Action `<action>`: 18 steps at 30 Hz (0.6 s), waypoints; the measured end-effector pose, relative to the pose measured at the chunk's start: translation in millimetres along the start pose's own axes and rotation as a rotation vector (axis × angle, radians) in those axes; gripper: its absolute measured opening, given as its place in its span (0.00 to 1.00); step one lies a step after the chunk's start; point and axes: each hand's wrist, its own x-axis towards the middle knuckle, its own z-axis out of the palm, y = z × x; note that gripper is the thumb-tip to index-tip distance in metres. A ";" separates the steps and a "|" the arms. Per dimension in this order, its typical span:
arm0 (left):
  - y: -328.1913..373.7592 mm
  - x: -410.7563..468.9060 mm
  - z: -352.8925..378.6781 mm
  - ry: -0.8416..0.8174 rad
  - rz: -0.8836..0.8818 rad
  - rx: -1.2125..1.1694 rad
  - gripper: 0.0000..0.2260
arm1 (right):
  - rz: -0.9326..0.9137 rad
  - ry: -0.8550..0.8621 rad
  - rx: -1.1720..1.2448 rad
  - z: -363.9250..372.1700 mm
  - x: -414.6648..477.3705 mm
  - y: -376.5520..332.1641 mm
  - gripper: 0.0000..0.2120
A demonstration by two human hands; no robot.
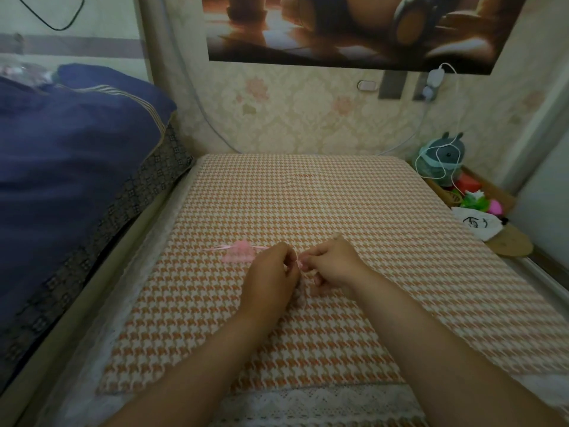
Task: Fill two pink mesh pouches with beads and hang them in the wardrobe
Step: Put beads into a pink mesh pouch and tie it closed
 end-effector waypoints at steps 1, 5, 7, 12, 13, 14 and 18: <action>-0.6 -0.7 0.6 0.009 0.034 0.018 0.04 | 0.049 -0.038 0.055 0.7 -2.1 -1.2 0.06; -5.0 -2.4 1.7 0.053 0.145 0.083 0.06 | 0.136 -0.090 0.156 2.4 -0.2 0.7 0.05; -7.7 -1.7 2.3 0.063 0.166 0.108 0.05 | 0.156 -0.065 0.166 1.9 3.8 3.3 0.04; -7.6 0.2 2.2 0.071 0.179 0.108 0.05 | 0.158 -0.026 0.168 2.8 9.3 6.7 0.04; -7.6 0.1 2.2 0.072 0.176 0.104 0.05 | 0.153 -0.019 0.169 3.1 9.4 6.8 0.03; -7.9 -0.1 2.5 0.075 0.170 0.097 0.06 | 0.145 -0.011 0.181 3.5 8.8 7.1 0.01; -8.9 -0.7 3.6 0.083 0.163 0.087 0.07 | 0.103 0.024 0.228 5.3 7.9 9.6 0.10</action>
